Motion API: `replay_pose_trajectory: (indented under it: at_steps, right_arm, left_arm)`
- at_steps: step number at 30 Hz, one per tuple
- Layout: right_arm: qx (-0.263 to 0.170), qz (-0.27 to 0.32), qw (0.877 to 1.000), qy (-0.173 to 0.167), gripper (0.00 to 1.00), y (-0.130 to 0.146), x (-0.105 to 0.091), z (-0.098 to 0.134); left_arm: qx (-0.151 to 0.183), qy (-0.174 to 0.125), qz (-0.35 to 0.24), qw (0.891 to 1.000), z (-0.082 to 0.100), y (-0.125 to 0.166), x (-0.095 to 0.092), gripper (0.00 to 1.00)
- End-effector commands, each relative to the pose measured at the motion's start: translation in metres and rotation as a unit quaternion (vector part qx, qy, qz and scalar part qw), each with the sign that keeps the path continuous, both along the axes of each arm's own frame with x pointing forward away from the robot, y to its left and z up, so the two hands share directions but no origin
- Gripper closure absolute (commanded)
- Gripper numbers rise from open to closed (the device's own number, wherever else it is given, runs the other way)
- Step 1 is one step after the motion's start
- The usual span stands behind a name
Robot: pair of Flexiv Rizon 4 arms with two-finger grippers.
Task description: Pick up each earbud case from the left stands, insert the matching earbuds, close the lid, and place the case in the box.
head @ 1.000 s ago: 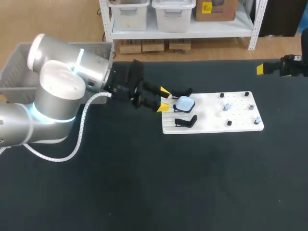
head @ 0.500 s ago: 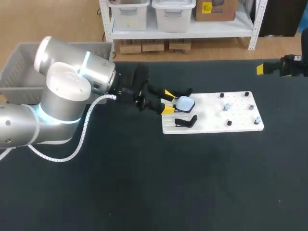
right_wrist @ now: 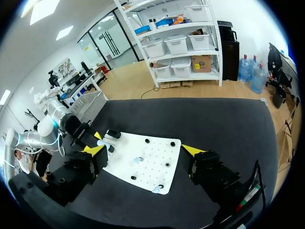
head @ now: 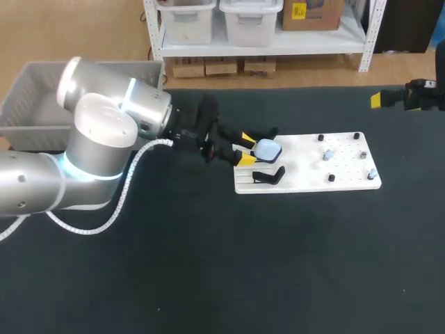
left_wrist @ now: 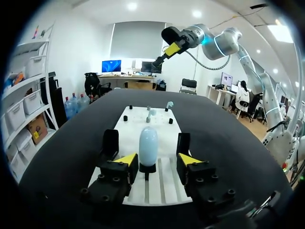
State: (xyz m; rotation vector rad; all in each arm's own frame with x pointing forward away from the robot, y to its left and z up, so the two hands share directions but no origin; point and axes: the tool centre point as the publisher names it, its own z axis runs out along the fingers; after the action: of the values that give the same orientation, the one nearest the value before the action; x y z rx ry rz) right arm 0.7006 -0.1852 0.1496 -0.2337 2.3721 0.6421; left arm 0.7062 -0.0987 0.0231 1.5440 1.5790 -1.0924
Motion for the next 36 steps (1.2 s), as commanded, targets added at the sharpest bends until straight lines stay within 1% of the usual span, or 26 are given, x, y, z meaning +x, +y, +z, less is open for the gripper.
replay_pose_trajectory:
  at_steps: [1,4,10,17,20,36]
  right_arm:
    - [0.0,0.0,1.0,0.0,0.0,0.0,0.0,0.0]
    - [0.0,0.0,1.0,0.0,0.0,0.0,0.0,0.0]
    - [0.0,0.0,1.0,0.0,0.0,0.0,0.0,0.0]
    - [0.0,0.0,1.0,0.0,0.0,0.0,0.0,0.0]
    - [0.0,0.0,1.0,0.0,0.0,0.0,0.0,0.0]
    - [0.0,0.0,1.0,0.0,0.0,0.0,0.0,0.0]
  left_arm:
    - [-0.004,0.0,-0.003,1.0,-0.005,-0.004,0.005,0.47]
    - [-0.007,0.0,-0.004,1.0,-0.004,-0.006,0.007,0.49]
    - [-0.009,0.002,-0.008,1.0,-0.004,-0.013,0.008,0.52]
    - [-0.01,0.002,-0.003,1.0,-0.007,-0.013,0.01,0.54]
    - [-0.011,0.004,-0.001,1.0,-0.007,-0.013,0.01,0.56]
    - [-0.015,0.005,-0.007,1.0,-0.008,-0.018,0.007,0.58]
